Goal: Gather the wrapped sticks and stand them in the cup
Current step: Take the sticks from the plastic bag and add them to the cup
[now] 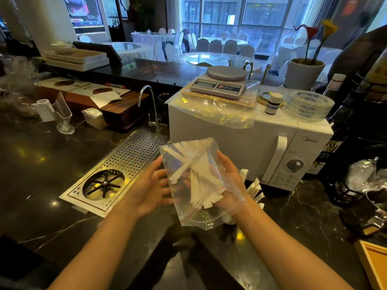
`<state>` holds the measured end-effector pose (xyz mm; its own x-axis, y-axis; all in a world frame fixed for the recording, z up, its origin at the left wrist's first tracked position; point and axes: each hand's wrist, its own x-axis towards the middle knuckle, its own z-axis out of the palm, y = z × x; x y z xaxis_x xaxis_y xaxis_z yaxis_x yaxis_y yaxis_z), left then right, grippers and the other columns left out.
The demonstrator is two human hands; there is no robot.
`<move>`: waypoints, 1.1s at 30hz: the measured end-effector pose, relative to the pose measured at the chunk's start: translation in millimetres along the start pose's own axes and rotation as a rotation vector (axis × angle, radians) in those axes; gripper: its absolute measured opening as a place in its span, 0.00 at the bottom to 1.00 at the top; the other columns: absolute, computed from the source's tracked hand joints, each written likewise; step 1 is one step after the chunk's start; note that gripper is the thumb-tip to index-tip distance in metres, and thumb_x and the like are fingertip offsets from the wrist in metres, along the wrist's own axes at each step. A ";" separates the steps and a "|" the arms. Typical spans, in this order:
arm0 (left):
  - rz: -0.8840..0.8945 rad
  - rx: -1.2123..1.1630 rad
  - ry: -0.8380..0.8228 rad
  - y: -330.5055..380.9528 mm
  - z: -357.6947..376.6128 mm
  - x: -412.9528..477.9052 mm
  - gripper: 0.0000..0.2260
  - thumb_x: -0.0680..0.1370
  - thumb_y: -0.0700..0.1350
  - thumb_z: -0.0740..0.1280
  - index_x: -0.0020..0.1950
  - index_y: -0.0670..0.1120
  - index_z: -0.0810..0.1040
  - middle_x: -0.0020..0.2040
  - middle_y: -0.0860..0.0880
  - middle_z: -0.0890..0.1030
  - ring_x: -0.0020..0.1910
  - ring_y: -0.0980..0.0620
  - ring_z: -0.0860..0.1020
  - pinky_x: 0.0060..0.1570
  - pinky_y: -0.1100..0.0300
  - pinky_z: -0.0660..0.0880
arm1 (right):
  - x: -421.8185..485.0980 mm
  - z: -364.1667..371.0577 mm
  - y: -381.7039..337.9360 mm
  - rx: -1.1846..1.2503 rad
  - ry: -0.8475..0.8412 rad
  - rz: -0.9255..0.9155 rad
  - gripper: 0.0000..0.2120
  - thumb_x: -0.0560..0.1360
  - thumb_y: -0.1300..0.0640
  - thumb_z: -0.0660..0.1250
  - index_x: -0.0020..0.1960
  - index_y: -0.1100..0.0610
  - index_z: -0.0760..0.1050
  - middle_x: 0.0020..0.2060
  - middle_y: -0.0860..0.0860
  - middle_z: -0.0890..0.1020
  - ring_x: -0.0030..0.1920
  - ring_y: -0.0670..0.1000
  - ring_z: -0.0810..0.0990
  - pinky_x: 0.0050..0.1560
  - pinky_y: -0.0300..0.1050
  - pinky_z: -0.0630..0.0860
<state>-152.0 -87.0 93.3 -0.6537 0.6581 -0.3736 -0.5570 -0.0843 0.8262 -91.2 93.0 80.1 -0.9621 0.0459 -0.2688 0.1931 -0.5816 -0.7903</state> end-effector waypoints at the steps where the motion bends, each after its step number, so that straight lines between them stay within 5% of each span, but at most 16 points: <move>1: -0.017 -0.028 -0.093 1.1 7.5 1.5 0.24 0.67 0.61 0.60 0.51 0.46 0.80 0.40 0.48 0.83 0.39 0.51 0.81 0.40 0.56 0.78 | -0.6 1.5 -1.3 0.029 -0.036 -0.038 0.33 0.49 0.49 0.79 0.50 0.59 0.74 0.38 0.53 0.83 0.39 0.45 0.85 0.47 0.39 0.80; 3: -0.025 -0.112 -0.211 7.9 23.7 6.6 0.18 0.71 0.56 0.59 0.41 0.47 0.84 0.31 0.51 0.83 0.28 0.56 0.80 0.29 0.64 0.78 | 4.0 5.2 -4.2 0.107 -0.068 -0.022 0.47 0.50 0.49 0.82 0.64 0.64 0.71 0.53 0.60 0.77 0.57 0.59 0.77 0.64 0.52 0.70; 4: -0.025 -0.120 -0.219 11.9 29.5 12.1 0.17 0.74 0.52 0.58 0.39 0.46 0.84 0.29 0.50 0.83 0.26 0.56 0.79 0.26 0.65 0.78 | 3.6 6.9 -6.9 0.110 -0.073 -0.020 0.47 0.49 0.49 0.82 0.64 0.64 0.72 0.54 0.61 0.76 0.57 0.60 0.76 0.64 0.53 0.68; 6: 0.010 -0.027 -0.209 18.4 40.2 21.8 0.12 0.76 0.47 0.58 0.44 0.44 0.80 0.31 0.49 0.83 0.28 0.54 0.81 0.27 0.62 0.79 | -0.6 8.0 -19.3 0.148 -0.101 0.035 0.33 0.50 0.53 0.81 0.52 0.64 0.80 0.46 0.59 0.81 0.47 0.56 0.81 0.53 0.49 0.76; 9: 0.062 0.118 -0.275 23.1 56.6 36.5 0.12 0.74 0.42 0.61 0.57 0.48 0.75 0.40 0.48 0.83 0.38 0.50 0.81 0.42 0.52 0.78 | -15.8 7.3 -42.9 0.061 -0.111 -0.007 0.12 0.61 0.55 0.71 0.39 0.62 0.85 0.35 0.57 0.85 0.36 0.53 0.85 0.39 0.45 0.82; 14: 0.159 0.304 -0.309 31.0 89.0 57.0 0.15 0.77 0.35 0.60 0.62 0.48 0.72 0.44 0.48 0.83 0.36 0.54 0.83 0.37 0.60 0.82 | -19.9 -13.2 -76.3 -0.131 0.079 -0.029 0.10 0.78 0.58 0.58 0.49 0.61 0.77 0.37 0.56 0.83 0.36 0.53 0.83 0.39 0.47 0.80; 19: 0.270 0.422 -0.348 37.7 118.6 68.7 0.13 0.75 0.34 0.62 0.48 0.53 0.75 0.42 0.48 0.80 0.32 0.57 0.82 0.32 0.66 0.80 | -20.3 -22.2 -94.3 -0.391 0.245 -0.204 0.12 0.77 0.65 0.59 0.58 0.62 0.74 0.43 0.56 0.80 0.41 0.53 0.80 0.44 0.46 0.78; 24: 0.377 0.559 -0.339 40.8 128.1 81.0 0.11 0.76 0.36 0.62 0.52 0.50 0.76 0.40 0.50 0.81 0.34 0.60 0.81 0.33 0.69 0.77 | -24.0 -29.1 -99.7 -0.558 0.333 -0.340 0.16 0.76 0.66 0.60 0.64 0.61 0.71 0.47 0.52 0.80 0.46 0.51 0.80 0.50 0.45 0.77; 29: 0.403 0.548 -0.366 36.4 124.4 90.1 0.21 0.76 0.35 0.62 0.64 0.54 0.68 0.54 0.47 0.80 0.52 0.50 0.79 0.52 0.55 0.77 | -26.1 -35.9 -91.0 -0.565 0.325 -0.462 0.15 0.77 0.67 0.60 0.61 0.56 0.70 0.55 0.55 0.79 0.53 0.53 0.79 0.55 0.46 0.76; 33: 0.404 0.538 -0.409 29.3 119.1 95.6 0.19 0.76 0.35 0.62 0.62 0.54 0.71 0.52 0.53 0.81 0.47 0.59 0.81 0.45 0.64 0.79 | -25.2 -44.2 -81.4 -0.584 0.316 -0.474 0.14 0.77 0.66 0.60 0.60 0.54 0.70 0.57 0.55 0.79 0.56 0.52 0.79 0.52 0.41 0.78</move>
<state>-169.9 62.5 132.0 -0.4539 0.8856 0.0982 0.0764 -0.0711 0.9945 -74.2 175.1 126.8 -0.8838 0.4586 0.0923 -0.0675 0.0702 -0.9952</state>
